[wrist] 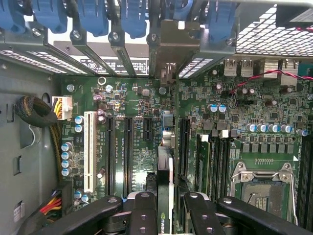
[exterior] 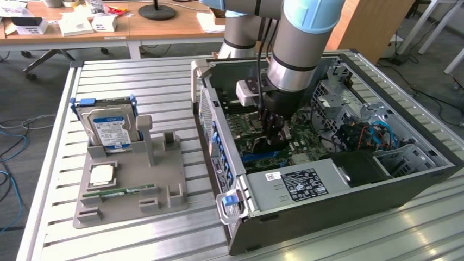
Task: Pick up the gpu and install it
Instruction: 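Insert the gpu into the slot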
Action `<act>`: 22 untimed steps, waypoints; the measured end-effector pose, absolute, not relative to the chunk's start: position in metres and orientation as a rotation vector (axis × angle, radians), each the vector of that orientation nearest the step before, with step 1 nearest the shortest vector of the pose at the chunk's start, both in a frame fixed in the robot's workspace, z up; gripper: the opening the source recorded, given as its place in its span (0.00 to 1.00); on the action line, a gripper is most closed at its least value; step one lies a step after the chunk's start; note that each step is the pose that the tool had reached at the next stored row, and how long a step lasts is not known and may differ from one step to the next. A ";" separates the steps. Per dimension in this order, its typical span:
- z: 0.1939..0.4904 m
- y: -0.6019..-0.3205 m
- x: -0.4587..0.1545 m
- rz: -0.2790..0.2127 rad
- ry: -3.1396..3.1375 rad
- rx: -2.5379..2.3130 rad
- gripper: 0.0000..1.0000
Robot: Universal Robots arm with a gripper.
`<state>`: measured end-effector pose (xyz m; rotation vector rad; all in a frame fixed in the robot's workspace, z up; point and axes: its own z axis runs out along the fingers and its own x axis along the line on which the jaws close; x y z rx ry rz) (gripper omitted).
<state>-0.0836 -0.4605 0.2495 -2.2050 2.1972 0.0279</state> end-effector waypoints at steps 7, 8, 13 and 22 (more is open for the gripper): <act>0.249 -0.461 -0.084 0.028 2.197 -2.205 0.26; 0.249 -0.461 -0.084 0.028 2.197 -2.205 0.26; 0.249 -0.461 -0.084 0.028 2.198 -2.205 0.26; 0.249 -0.461 -0.084 0.028 2.198 -2.205 0.26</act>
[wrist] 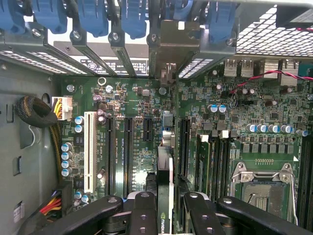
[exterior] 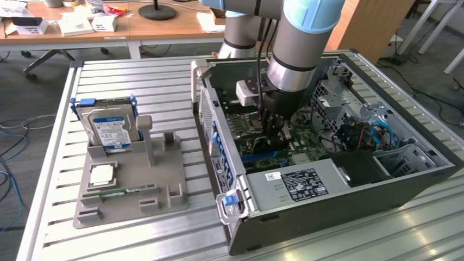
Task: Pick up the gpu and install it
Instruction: 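Insert the gpu into the slot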
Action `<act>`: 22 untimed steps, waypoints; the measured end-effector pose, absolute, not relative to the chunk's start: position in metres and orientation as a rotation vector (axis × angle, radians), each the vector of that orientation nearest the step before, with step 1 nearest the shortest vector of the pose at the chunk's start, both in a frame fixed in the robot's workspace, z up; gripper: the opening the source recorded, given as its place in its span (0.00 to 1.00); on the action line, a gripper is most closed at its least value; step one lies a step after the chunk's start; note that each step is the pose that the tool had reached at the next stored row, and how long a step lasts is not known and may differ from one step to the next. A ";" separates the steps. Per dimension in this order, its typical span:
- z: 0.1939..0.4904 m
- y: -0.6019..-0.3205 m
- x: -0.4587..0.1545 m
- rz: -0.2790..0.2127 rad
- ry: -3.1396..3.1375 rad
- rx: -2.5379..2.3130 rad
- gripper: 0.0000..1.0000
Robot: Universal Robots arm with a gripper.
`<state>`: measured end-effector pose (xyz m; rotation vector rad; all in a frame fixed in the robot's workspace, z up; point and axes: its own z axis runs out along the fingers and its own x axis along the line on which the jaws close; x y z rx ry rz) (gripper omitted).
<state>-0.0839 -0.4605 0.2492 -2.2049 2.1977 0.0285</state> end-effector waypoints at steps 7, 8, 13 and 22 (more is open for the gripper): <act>0.248 -0.461 -0.084 0.029 2.198 -2.205 0.26; 0.248 -0.461 -0.084 0.029 2.198 -2.205 0.26; 0.249 -0.460 -0.084 0.030 2.198 -2.204 0.26; 0.251 -0.461 -0.084 0.031 2.200 -2.205 0.26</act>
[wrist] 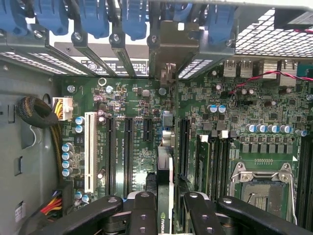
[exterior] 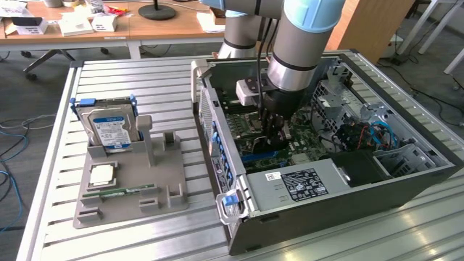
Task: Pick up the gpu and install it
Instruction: 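Insert the gpu into the slot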
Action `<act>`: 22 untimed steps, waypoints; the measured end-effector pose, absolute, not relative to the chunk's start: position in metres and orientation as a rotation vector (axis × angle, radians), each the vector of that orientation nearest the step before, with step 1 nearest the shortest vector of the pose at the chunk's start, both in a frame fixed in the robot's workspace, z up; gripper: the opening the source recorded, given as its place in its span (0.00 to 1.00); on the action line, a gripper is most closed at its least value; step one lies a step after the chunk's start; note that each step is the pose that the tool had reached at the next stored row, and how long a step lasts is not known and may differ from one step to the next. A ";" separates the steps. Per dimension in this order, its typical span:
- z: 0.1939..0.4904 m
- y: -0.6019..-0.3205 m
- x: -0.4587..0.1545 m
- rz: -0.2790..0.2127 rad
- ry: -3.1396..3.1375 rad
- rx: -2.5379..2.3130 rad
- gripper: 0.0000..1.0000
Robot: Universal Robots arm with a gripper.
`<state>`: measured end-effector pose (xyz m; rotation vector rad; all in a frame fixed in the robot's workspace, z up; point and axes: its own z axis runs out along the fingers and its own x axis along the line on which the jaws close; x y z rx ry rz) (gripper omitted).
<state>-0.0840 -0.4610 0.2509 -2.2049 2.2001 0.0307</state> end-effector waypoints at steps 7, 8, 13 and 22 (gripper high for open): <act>0.251 -0.462 -0.084 0.031 2.201 -2.204 0.26; 0.250 -0.462 -0.084 0.031 2.201 -2.204 0.26; 0.249 -0.462 -0.084 0.031 2.201 -2.204 0.26; 0.251 -0.462 -0.084 0.032 2.203 -2.203 0.26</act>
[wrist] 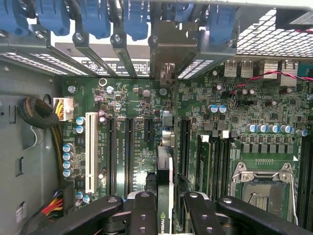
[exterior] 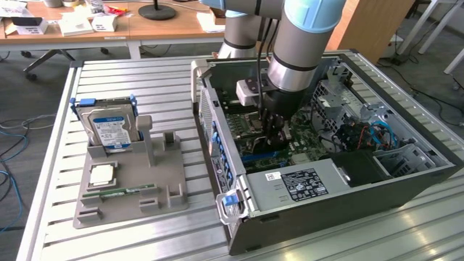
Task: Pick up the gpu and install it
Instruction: 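Insert the gpu into the slot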
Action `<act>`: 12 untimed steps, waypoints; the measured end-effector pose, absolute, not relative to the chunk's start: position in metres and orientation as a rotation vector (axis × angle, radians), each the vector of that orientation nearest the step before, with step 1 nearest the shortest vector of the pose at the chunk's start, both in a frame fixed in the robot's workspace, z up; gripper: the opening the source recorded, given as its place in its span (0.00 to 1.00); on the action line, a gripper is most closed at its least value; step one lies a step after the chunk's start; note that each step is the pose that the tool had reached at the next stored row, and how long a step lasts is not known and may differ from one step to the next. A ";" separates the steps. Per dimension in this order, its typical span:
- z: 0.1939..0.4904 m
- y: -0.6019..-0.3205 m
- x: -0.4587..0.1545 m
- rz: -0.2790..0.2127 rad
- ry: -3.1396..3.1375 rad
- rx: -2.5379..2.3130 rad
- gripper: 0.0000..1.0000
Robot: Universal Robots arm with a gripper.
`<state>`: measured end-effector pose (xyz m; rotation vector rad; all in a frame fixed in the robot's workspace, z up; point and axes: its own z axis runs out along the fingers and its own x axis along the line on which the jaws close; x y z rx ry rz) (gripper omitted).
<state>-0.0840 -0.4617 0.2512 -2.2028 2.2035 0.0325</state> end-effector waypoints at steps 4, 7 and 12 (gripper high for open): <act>0.251 -0.462 -0.084 0.033 2.204 -2.202 0.26; 0.251 -0.462 -0.084 0.033 2.206 -2.200 0.26; 0.251 -0.462 -0.084 0.032 2.215 -2.192 0.26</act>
